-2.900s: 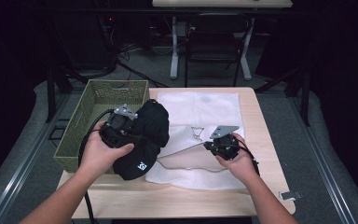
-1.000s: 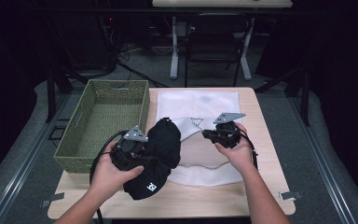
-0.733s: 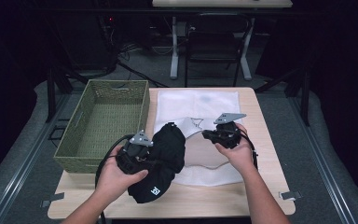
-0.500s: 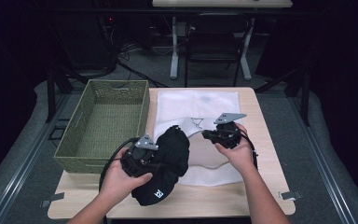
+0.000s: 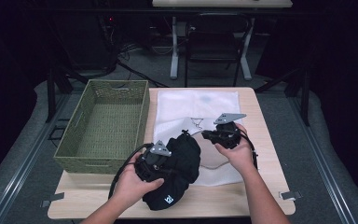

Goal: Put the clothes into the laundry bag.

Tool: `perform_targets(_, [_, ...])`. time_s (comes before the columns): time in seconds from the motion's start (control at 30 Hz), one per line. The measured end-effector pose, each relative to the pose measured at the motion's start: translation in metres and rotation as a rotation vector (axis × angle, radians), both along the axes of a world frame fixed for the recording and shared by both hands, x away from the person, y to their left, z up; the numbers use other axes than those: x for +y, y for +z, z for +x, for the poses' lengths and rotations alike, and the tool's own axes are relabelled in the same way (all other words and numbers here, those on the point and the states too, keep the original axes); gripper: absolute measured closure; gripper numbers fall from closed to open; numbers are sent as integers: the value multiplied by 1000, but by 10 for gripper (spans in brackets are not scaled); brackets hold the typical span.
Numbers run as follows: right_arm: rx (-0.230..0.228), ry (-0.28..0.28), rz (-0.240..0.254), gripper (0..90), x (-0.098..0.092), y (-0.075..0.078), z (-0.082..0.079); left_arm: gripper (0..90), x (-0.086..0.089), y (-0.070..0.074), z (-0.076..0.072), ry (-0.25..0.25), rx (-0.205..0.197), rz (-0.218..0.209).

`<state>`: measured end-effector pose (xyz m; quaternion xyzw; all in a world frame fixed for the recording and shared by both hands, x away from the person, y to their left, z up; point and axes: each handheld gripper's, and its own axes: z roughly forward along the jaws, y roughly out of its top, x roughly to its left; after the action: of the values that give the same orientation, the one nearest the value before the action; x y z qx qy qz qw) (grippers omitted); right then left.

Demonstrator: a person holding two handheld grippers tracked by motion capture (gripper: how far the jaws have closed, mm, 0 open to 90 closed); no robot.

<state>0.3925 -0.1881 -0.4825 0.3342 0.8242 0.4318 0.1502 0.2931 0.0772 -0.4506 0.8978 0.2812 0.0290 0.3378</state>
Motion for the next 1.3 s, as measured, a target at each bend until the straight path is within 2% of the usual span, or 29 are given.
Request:
perform_targets(0.17, [1,-2,0,870,0,-1,0,720,-7,-8,0,-15,-1,3])
perform_targets(0.7, [4,-3,-1,870,0,-1,-1,720,-30,-28,3,-65,33,12])
perform_targets(0.93, [1,-4,-1,870,0,-1,-1,720,-36,-37,7,-67,46,18])
perform_targets(1.03, [2,-3,-1,870,1,-1,-1,720,-39,-47,10,-60,42,34])
perform_targets(1.3, [1,-2,-2,870,1,-1,-2,720,-39,-62,17,-40,72,25])
